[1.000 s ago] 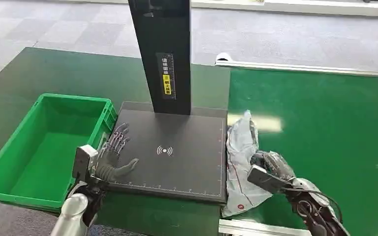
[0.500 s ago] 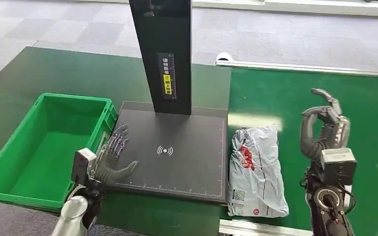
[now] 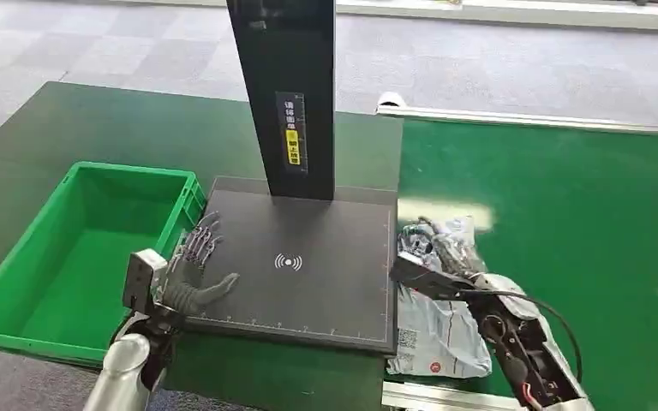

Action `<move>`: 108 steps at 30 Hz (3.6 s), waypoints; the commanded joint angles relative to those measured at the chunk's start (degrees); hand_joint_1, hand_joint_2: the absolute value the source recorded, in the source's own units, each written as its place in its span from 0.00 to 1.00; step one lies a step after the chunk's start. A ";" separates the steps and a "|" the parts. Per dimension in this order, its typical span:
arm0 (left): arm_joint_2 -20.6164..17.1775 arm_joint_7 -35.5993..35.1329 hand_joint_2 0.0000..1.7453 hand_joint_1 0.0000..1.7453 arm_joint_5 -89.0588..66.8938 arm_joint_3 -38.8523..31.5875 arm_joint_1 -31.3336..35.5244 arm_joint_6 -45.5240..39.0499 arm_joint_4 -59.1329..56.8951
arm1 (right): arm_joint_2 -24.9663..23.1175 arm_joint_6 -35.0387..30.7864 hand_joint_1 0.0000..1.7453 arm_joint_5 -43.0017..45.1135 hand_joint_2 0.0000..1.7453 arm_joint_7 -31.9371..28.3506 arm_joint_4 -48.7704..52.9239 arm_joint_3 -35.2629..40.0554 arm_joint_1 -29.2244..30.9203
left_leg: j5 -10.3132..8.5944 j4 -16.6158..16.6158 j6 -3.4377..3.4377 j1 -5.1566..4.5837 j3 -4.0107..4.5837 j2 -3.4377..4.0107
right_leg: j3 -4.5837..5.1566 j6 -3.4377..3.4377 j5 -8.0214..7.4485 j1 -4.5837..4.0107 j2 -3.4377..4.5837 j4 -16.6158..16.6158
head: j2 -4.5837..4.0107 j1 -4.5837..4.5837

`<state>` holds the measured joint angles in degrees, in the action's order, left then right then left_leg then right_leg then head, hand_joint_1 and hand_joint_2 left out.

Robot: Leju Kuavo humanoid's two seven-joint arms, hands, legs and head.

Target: Moved the parcel from conveyor to table for the left to box.

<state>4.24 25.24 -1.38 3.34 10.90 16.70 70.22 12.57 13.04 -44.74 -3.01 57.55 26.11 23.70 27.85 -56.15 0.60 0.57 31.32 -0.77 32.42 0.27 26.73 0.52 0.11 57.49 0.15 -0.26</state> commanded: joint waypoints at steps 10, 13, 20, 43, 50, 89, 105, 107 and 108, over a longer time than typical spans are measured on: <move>0.40 -0.20 1.00 0.00 0.06 2.77 4.83 -1.44 -8.31 | 4.37 8.62 1.00 -0.86 1.00 -1.20 -23.82 21.17 7.22 | -0.04 0.08 -0.01 0.02 -0.41 -0.02 | -0.37 0.01 -0.05 -0.04 -0.07 -0.20 | -0.02 0.00; 0.40 -0.29 1.00 0.00 0.13 2.96 4.73 -1.62 -8.07 | 4.75 8.04 1.00 -0.04 1.00 -1.96 -23.23 21.65 7.16 | -0.08 0.08 -0.01 0.02 -0.45 -0.03 | -0.44 0.03 -0.08 -0.03 -0.11 -0.22 | -0.02 0.00; 0.26 -0.35 1.00 0.00 0.27 3.15 4.27 -1.69 -7.59 | 6.18 7.63 1.00 0.93 1.00 -2.41 -21.07 21.95 6.58 | -0.10 0.11 -0.03 0.03 -0.61 -0.09 | -0.56 0.05 -0.12 -0.04 -0.17 -0.29 | -0.02 0.00; -0.07 -0.37 1.00 0.00 2.39 -1.91 -5.42 -1.74 5.07 | 4.18 -17.53 1.00 9.34 1.00 -6.03 16.45 -3.29 0.63 | 0.03 -0.06 -0.03 -0.03 0.16 0.19 | 0.19 0.08 -0.06 0.03 0.16 0.00 | -0.02 0.00; -0.06 -0.37 1.00 0.00 2.39 -1.90 -5.36 -1.75 5.05 | 4.09 -17.54 1.00 9.36 1.00 -6.04 16.35 -3.31 0.38 | 0.03 -0.01 -0.05 -0.02 0.19 0.21 | 0.21 0.09 -0.08 0.02 0.18 -0.06 | -0.02 0.00; 0.44 12.58 1.00 0.00 9.31 0.11 2.57 -28.44 6.23 | -23.49 -28.32 1.00 8.96 1.00 -25.99 -22.73 34.65 21.92 | -0.18 0.09 0.09 0.15 0.19 0.49 | 0.36 -0.08 -0.24 -0.16 0.50 0.02 | -0.02 0.02; 0.61 11.70 1.00 0.00 10.66 1.56 5.42 -27.03 2.66 | -21.14 -23.90 0.20 24.57 1.00 -24.22 -21.80 19.64 20.04 | -0.22 0.03 0.10 0.06 0.34 0.36 | 0.48 -0.06 -0.29 -0.08 0.33 -0.01 | -0.02 0.02; 0.46 11.70 1.00 0.00 10.77 1.65 5.37 -26.84 1.85 | -19.35 -23.79 1.00 28.00 1.00 -24.32 -17.97 15.57 18.48 | -0.21 0.02 0.10 0.07 0.34 0.36 | 0.48 -0.04 -0.28 -0.08 0.35 0.00 | -0.02 0.00; 0.33 11.72 1.00 0.00 11.07 1.72 5.39 -26.68 1.45 | -18.37 -23.96 0.98 29.66 1.00 -24.24 -15.10 13.04 17.49 | -0.23 0.04 0.08 0.08 0.34 0.29 | 0.45 -0.04 -0.29 -0.10 0.26 -0.04 | 0.00 0.00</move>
<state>6.19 37.55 8.92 3.74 14.62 -10.43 77.00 -9.18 -11.26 -21.53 -27.84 36.98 49.39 42.34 27.69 -56.16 0.72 0.68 31.65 -0.35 32.92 0.23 26.45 0.41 0.56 57.50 0.15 -0.26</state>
